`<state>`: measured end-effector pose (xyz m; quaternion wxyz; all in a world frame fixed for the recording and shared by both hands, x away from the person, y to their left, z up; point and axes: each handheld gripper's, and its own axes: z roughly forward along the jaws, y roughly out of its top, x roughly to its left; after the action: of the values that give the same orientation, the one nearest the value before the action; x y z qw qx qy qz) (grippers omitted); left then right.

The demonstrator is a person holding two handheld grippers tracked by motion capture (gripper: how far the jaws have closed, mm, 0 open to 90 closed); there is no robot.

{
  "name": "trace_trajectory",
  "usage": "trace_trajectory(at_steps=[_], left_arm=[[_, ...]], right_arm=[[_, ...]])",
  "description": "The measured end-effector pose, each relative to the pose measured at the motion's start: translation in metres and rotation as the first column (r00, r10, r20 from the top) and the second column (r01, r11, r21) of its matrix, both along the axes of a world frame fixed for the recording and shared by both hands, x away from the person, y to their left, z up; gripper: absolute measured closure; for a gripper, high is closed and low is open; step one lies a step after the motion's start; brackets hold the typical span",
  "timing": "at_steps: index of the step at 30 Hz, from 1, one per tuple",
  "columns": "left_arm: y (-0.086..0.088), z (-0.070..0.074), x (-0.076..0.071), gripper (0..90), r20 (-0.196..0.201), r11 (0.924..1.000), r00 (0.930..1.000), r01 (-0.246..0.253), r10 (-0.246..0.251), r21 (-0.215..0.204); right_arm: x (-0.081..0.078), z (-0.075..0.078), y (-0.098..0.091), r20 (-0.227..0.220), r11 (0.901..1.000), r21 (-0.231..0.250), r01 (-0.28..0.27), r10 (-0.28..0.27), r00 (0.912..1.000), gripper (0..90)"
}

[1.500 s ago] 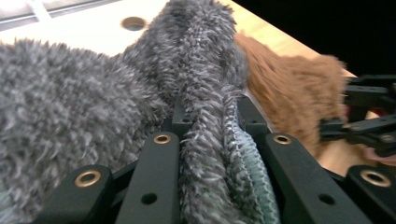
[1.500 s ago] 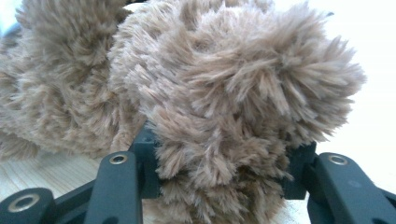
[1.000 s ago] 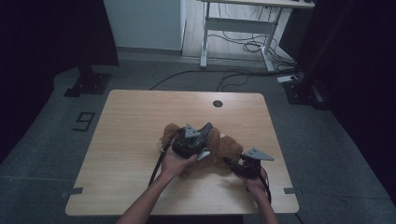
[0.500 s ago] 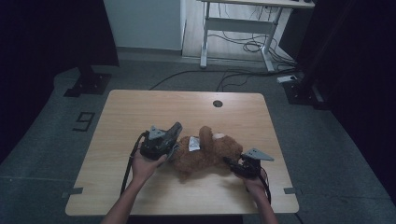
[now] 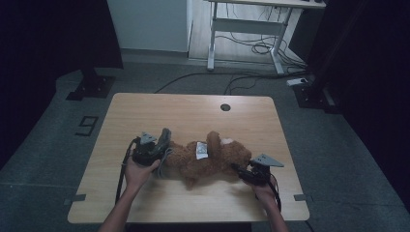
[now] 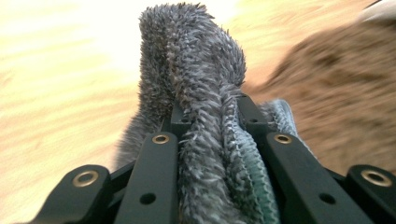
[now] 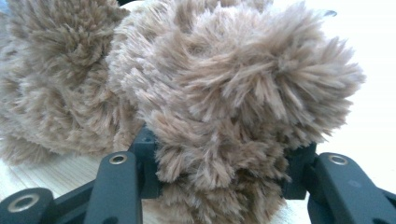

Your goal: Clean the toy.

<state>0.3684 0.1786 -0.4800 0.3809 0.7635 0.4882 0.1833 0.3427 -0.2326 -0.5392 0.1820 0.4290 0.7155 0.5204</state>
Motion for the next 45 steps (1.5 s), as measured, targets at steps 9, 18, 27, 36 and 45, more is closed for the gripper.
trace_trajectory(at_steps=[9,18,27,36,45], left_arm=[[0.008,0.03,-0.018,73.4,0.076,0.9866,0.9961,0.055,-0.044,-0.154],[-0.055,0.098,-0.034,73.0,0.244,0.9636,0.9508,0.229,-0.191,-0.138],[-0.106,0.059,0.007,72.9,0.071,0.9724,0.9719,0.228,-0.224,-0.049],[-0.093,0.028,0.008,73.4,0.006,0.9705,0.9737,0.228,-0.228,-0.08],[-0.081,0.015,-0.009,73.7,0.011,0.9618,0.9686,0.248,-0.248,-0.116]], right_arm=[[-0.001,0.0,-0.001,-0.009,0.9999,0.005,0.012,-0.012,0.9999,46.8],[-0.001,0.0,0.0,-0.01,0.9999,0.004,0.015,-0.014,0.9998,46.8],[-0.001,0.0,-0.001,-0.012,0.9999,0.004,0.01,-0.009,0.9999,46.4],[-0.002,0.002,-0.002,-0.009,0.9999,0.005,-0.01,0.01,0.9999,36.0],[-0.008,0.035,-0.015,-0.015,0.9962,0.075,-0.045,0.046,0.9988,12.5]])
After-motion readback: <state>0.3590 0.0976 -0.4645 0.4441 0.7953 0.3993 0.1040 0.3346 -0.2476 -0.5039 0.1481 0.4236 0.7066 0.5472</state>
